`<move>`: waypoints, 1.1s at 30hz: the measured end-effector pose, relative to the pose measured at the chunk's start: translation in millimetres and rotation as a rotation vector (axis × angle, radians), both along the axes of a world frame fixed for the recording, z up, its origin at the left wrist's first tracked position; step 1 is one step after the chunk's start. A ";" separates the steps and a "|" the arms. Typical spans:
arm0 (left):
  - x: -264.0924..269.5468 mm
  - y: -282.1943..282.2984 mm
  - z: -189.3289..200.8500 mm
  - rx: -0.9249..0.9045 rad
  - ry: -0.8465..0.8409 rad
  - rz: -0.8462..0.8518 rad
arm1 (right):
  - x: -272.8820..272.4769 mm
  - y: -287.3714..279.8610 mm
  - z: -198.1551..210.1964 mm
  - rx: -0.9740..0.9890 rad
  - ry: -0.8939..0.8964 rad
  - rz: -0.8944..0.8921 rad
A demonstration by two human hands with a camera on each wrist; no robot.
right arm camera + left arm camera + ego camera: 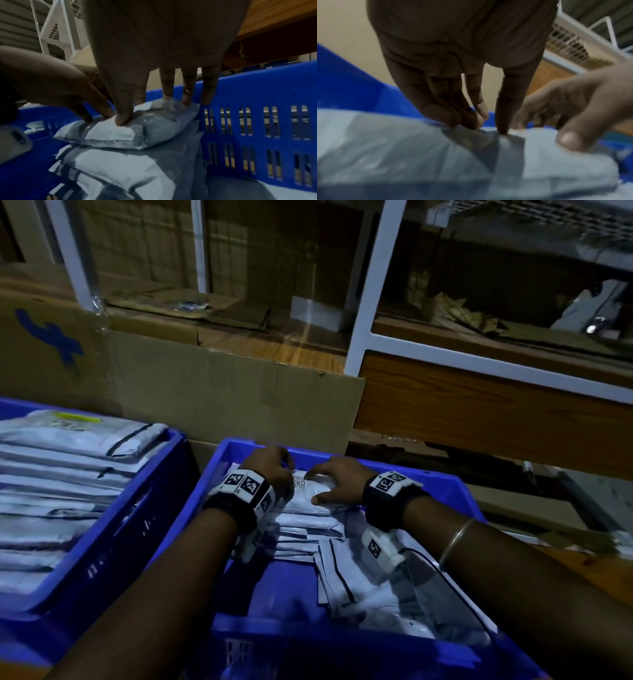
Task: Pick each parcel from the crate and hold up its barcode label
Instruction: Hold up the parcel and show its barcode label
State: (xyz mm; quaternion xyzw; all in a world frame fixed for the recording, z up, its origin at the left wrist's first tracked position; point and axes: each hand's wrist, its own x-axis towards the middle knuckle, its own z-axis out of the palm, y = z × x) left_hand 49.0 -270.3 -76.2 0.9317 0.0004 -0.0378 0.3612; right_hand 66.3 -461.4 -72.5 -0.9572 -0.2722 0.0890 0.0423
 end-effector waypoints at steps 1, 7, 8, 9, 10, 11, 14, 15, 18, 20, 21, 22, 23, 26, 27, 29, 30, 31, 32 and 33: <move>-1.6 -0.3 0.4 0.005 0.009 -0.009 | 0.4 -1.4 1.2 0.007 0.010 -0.011; -5.1 -2.1 4.2 0.011 0.025 -0.034 | -4.0 -14.8 4.1 0.073 0.054 -0.071; -5.0 -2.3 4.4 0.017 0.028 -0.038 | -6.7 -17.6 2.2 0.092 0.085 -0.081; -5.3 -2.6 5.1 0.022 0.034 -0.041 | -8.8 -20.6 0.4 0.113 0.111 -0.089; -5.1 -2.9 5.1 0.022 0.036 -0.044 | -10.7 -23.8 -0.1 0.141 0.128 -0.094; -5.6 -3.1 5.4 0.021 0.035 -0.043 | -12.1 -27.0 0.4 0.177 0.138 -0.105; -4.6 -2.8 4.5 0.006 0.028 -0.033 | -16.4 -36.9 8.6 0.296 0.128 -0.154; -4.2 -3.0 3.9 0.002 0.025 -0.039 | -17.5 -41.6 12.0 0.327 0.121 -0.165; -2.5 -6.4 2.6 0.019 -0.009 -0.076 | -19.9 -61.6 22.2 0.355 0.116 -0.197; -1.8 -11.8 2.1 0.036 -0.047 -0.078 | -23.6 -78.2 29.5 0.317 0.124 -0.234; -2.2 -14.9 2.2 0.028 -0.066 -0.082 | -26.0 -86.2 31.8 0.282 0.125 -0.250; -2.7 -18.5 2.6 0.016 -0.080 -0.089 | -28.6 -94.3 32.8 0.237 0.126 -0.259; -4.0 -22.2 3.7 0.000 -0.093 -0.102 | -32.4 -101.1 32.6 0.183 0.135 -0.276; -8.1 -32.2 5.1 -0.055 -0.098 -0.153 | -44.1 -115.9 22.9 0.044 0.191 -0.275; -9.3 -34.9 4.3 -0.070 -0.093 -0.178 | -49.3 -116.4 20.2 0.004 0.205 -0.261; -11.3 -39.4 1.9 -0.083 -0.089 -0.224 | -59.3 -111.0 14.8 -0.060 0.251 -0.221; -11.8 -40.9 1.1 -0.082 -0.089 -0.240 | -63.3 -105.2 12.3 -0.087 0.276 -0.193; -12.5 -41.9 0.3 -0.085 -0.094 -0.255 | -67.3 -97.6 10.4 -0.112 0.297 -0.165; -13.0 -42.6 0.1 -0.085 -0.091 -0.264 | -70.2 -89.6 8.4 -0.124 0.317 -0.136; -13.3 -43.0 -0.2 -0.092 -0.091 -0.270 | -73.5 -80.9 7.7 -0.129 0.336 -0.109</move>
